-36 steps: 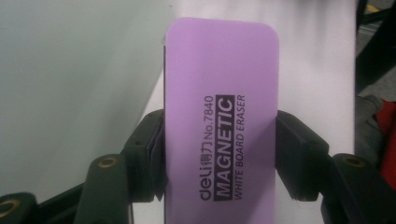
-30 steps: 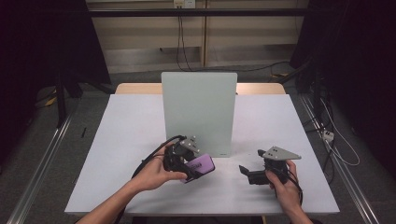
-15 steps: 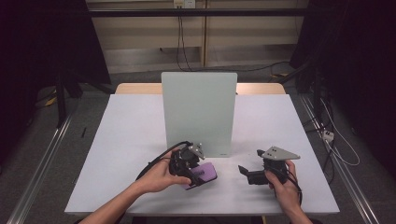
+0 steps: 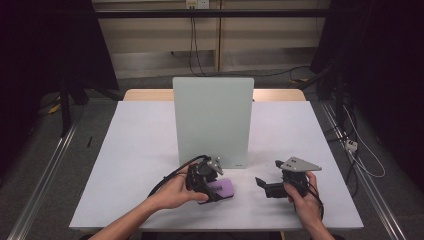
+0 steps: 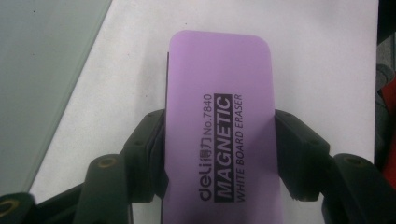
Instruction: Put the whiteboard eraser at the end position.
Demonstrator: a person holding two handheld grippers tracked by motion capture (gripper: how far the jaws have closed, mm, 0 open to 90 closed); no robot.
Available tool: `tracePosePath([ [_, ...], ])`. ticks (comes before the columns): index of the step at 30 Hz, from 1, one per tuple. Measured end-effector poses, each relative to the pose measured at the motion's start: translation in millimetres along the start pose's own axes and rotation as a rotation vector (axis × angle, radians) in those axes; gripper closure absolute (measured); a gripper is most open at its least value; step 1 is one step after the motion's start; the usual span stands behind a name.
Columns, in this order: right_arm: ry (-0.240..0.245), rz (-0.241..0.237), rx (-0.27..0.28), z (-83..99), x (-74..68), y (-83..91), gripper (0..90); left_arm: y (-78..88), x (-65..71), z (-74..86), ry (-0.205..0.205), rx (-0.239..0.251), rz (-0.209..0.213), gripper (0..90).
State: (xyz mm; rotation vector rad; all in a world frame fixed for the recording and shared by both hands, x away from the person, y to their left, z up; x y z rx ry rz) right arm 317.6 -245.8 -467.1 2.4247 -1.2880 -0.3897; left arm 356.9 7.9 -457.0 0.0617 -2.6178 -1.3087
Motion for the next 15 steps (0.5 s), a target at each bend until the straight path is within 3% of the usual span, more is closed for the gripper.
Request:
tracePosePath([
  [6,0.003,-0.001,0.001,0.1,0.0,-0.8,4.6,-1.3,-1.8,2.7,0.020,0.022,0.004,39.0],
  [9,0.005,-0.002,0.000,0.0,-0.2,-1.1,4.6,-1.6,-3.3,3.9,0.026,0.036,0.025,38.4],
  [13,0.002,-0.001,0.001,0.0,0.1,-0.8,4.6,-1.1,-4.1,4.0,0.052,0.062,0.019,33.1],
  [14,0.000,-0.002,0.001,0.0,0.1,-0.7,4.6,-0.9,-5.0,4.2,0.043,0.070,0.036,32.0],
  [15,0.002,-0.001,0.002,0.0,0.2,-0.8,4.6,0.2,-4.7,3.8,0.044,0.063,0.025,30.1],
])
Point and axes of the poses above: each handheld gripper's, and its own axes: y roughly backward along the jaws, z roughly out of its underside, x roughly to its right, the point moved 3 cm from there along -y, roughly forward along the jaws, and after that the axes turned 6 degrees about x, right-handed, at the moved point
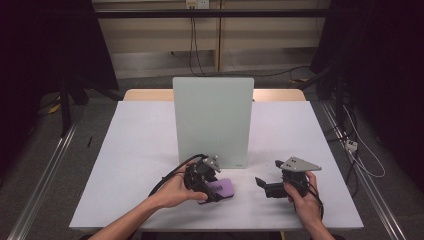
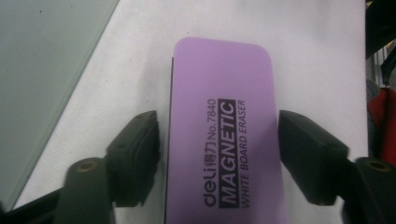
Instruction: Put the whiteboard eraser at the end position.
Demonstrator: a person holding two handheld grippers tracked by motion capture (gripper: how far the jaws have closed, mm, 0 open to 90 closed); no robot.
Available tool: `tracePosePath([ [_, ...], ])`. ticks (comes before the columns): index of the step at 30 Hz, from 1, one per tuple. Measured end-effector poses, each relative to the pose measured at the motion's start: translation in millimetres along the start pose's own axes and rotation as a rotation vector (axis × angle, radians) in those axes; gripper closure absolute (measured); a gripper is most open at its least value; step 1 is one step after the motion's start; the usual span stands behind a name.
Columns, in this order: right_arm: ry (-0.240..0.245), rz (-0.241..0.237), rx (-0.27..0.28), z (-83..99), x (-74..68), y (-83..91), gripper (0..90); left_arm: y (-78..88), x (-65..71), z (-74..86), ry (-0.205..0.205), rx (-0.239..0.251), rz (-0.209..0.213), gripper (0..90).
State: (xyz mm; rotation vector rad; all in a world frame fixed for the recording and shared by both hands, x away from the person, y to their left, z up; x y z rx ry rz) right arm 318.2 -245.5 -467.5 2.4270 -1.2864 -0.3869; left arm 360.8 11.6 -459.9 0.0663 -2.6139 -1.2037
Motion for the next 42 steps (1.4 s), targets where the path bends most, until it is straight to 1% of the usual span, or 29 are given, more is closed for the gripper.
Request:
tracePosePath([
  [2,0.002,-0.001,0.000,0.0,-0.2,0.0,4.6,0.7,0.6,-0.8,-0.004,0.023,-0.010,24.1],
  [4,0.001,-0.002,0.000,-0.1,-0.2,0.2,4.6,2.6,0.6,-1.6,-0.009,0.023,-0.038,16.8],
  [5,0.000,-0.001,0.000,-0.1,-0.2,0.3,4.6,3.3,0.7,-2.1,-0.004,0.032,-0.043,14.0],
  [7,-0.001,0.000,0.001,-0.2,0.0,0.4,4.6,6.6,-0.1,-3.2,-0.010,0.051,-0.069,11.1],
  [9,0.002,0.001,0.001,-0.3,0.2,0.3,4.6,10.3,-1.2,-4.4,-0.003,0.075,-0.078,9.7],
  [10,-0.001,0.000,0.000,-0.4,-0.1,0.3,4.6,11.6,-2.2,-4.7,0.005,0.090,-0.074,8.4],
  [11,0.002,0.000,0.000,-0.3,-0.1,-0.1,4.6,12.8,-2.5,-4.8,0.010,0.093,-0.079,7.3],
  [12,0.003,0.000,-0.001,-0.2,-0.2,-0.3,4.6,13.3,-3.4,-4.5,0.010,0.102,-0.067,7.2],
  [13,0.002,0.000,-0.001,-0.2,-0.4,-0.4,4.6,14.4,-3.7,-4.4,0.007,0.091,-0.083,7.2],
  [14,0.003,0.001,-0.001,-0.3,-0.5,-0.4,4.6,14.7,-3.6,-4.5,0.013,0.095,-0.091,7.2],
  [16,0.004,0.002,0.000,-0.2,-0.4,-0.3,4.6,15.5,-4.0,-5.0,0.020,0.117,-0.084,7.2],
  [17,0.004,0.002,0.000,-0.2,-0.3,-0.2,4.6,16.6,-4.4,-5.3,0.018,0.123,-0.090,7.2],
  [19,0.004,0.001,0.000,-0.2,-0.3,-0.1,4.6,18.7,-5.2,-6.5,0.033,0.138,-0.121,7.1],
  [22,0.003,0.001,0.000,-0.2,-0.5,0.1,4.6,24.6,-8.1,-7.1,0.037,0.166,-0.143,7.1],
  [23,0.004,0.000,0.000,-0.2,-0.5,0.2,4.6,27.0,-9.0,-7.3,0.043,0.186,-0.157,7.1],
  [24,0.004,0.000,0.000,-0.2,-0.6,0.3,4.6,29.9,-9.8,-7.5,0.048,0.194,-0.179,7.0],
  [25,0.004,0.000,0.000,-0.2,-0.6,0.4,4.6,32.3,-10.8,-7.3,0.049,0.218,-0.181,7.1],
  [27,0.002,0.002,-0.001,-0.2,-0.5,0.5,4.6,38.4,-12.5,-7.1,0.052,0.244,-0.197,7.1],
  [28,0.002,0.002,0.000,-0.3,-0.4,0.5,4.6,40.9,-12.9,-7.4,0.062,0.264,-0.215,7.1],
  [30,0.003,0.002,-0.001,-0.1,-0.5,0.4,4.7,45.4,-13.6,-7.5,0.037,0.267,-0.265,7.1],
  [31,0.003,0.002,-0.001,-0.1,-0.5,0.2,4.6,46.8,-13.8,-7.3,0.034,0.275,-0.270,7.1],
  [33,0.001,0.002,-0.001,0.0,-0.7,0.0,4.6,49.2,-14.7,-5.8,0.036,0.283,-0.287,7.0],
  [35,0.000,0.002,-0.001,0.0,-0.8,0.1,4.7,52.7,-16.8,-4.4,0.037,0.290,-0.314,7.1],
  [37,0.003,0.002,-0.001,-0.1,-1.0,0.3,4.7,58.2,-19.2,-3.5,0.050,0.320,-0.359,7.0],
  [38,0.004,0.002,0.000,-0.1,-1.0,0.4,4.6,60.6,-20.0,-3.2,0.066,0.339,-0.374,7.0],
  [42,0.001,0.005,0.000,0.0,-0.7,1.3,4.6,69.6,-21.8,2.0,0.084,0.362,-0.366,7.1],
])
Point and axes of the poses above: each handheld gripper's, and its own axes: y roughly backward along the jaws, z roughly out of its underside, x roughly to its right, the point moved 3 cm from there along -y, roughly forward along the jaws, and after that the axes turned 6 degrees about x, right-handed, at the moved point
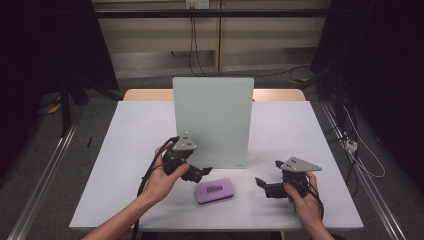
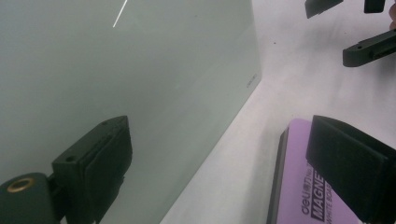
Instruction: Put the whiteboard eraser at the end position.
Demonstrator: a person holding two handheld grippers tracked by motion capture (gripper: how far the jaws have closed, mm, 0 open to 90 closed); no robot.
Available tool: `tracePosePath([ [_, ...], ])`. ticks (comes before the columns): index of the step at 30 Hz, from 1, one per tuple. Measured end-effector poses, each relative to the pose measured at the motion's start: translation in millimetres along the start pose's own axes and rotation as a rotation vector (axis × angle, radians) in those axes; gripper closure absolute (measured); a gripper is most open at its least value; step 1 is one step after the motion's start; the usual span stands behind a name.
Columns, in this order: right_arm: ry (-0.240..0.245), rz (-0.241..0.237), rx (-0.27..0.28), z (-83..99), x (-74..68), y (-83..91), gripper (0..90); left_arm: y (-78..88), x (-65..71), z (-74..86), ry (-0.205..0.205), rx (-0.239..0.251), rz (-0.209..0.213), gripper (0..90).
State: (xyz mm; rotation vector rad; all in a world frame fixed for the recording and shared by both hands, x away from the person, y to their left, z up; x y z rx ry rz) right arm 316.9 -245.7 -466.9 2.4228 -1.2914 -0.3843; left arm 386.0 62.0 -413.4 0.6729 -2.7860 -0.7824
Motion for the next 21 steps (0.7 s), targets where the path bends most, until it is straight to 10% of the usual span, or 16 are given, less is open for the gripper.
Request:
tracePosePath([
  [21,-0.001,0.007,-0.005,1.8,-0.5,1.1,4.6,49.8,-25.7,32.6,0.069,0.069,-0.119,6.4],
])
Point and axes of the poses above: each handheld gripper's, and its own axes: y roughly backward along the jaws, z roughly out of its underside, x roughly to its right, the point moved 3 cm from there along -y, roughly forward along the jaws, and after that the axes turned 6 degrees about x, right-handed, at the moved point
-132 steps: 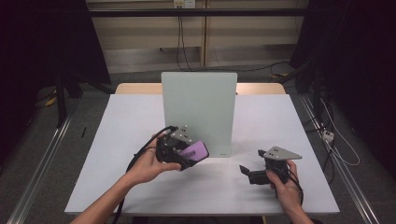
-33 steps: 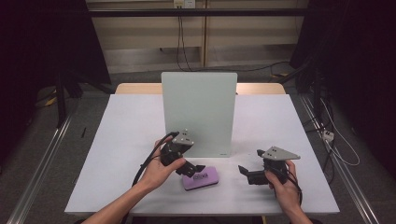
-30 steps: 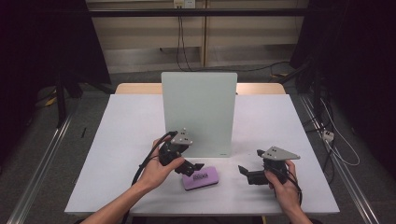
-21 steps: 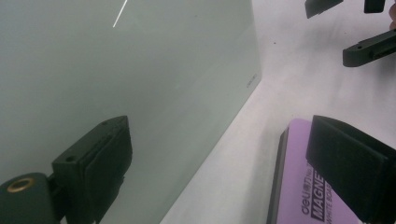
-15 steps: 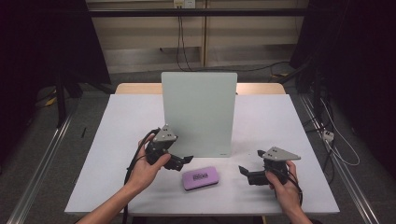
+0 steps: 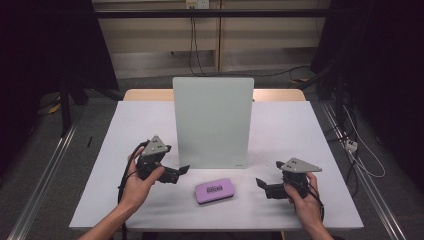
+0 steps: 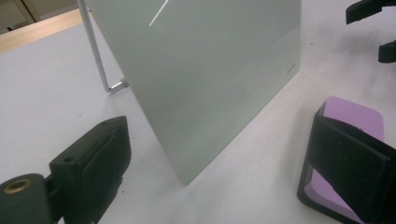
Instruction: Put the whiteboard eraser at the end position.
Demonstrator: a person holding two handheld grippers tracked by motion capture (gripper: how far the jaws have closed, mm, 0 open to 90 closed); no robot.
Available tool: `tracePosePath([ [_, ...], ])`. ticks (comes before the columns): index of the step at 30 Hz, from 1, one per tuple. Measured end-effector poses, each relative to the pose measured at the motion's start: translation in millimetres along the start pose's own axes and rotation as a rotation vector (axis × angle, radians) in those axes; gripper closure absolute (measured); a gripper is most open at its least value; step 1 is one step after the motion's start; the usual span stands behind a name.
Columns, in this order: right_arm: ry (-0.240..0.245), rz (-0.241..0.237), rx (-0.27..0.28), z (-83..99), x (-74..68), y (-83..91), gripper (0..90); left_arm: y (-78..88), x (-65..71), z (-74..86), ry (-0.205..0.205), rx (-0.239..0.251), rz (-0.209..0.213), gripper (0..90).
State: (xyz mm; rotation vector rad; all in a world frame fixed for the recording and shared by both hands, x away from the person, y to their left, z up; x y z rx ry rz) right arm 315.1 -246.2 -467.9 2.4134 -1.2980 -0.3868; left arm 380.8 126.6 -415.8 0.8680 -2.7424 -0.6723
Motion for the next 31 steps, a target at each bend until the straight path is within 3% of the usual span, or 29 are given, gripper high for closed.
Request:
tracePosePath([
  [8,-0.004,0.004,0.002,0.8,1.2,2.5,4.6,17.2,-5.4,10.2,0.028,0.043,-0.065,5.3],
  [12,-0.005,0.004,0.001,0.9,1.1,1.8,4.6,24.3,-8.6,18.3,0.039,0.035,-0.057,5.3],
  [17,-0.006,0.006,0.000,1.0,0.7,1.7,4.6,33.2,-15.9,31.8,0.066,0.037,-0.078,5.3],
  [19,-0.008,0.007,-0.001,1.2,0.9,1.9,4.6,37.8,-18.6,37.6,0.095,0.065,-0.083,5.6],
  [26,-0.008,0.009,-0.001,1.2,1.2,1.8,4.6,44.3,-20.4,57.0,0.123,0.081,-0.115,5.6],
  [28,-0.004,0.012,0.002,0.8,0.9,2.6,4.6,45.9,-19.1,58.9,0.135,0.077,-0.106,5.6],
  [31,-0.009,0.013,0.003,0.8,1.0,4.1,4.6,47.7,-20.7,57.9,0.130,0.087,-0.131,5.5],
])
Point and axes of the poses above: each handheld gripper's, and its own axes: y roughly backward along the jaws, z roughly out of its underside, x roughly to its right, the point moved 3 cm from there along -y, roughly forward along the jaws, and after that the axes turned 6 degrees about x, right-handed, at the moved point
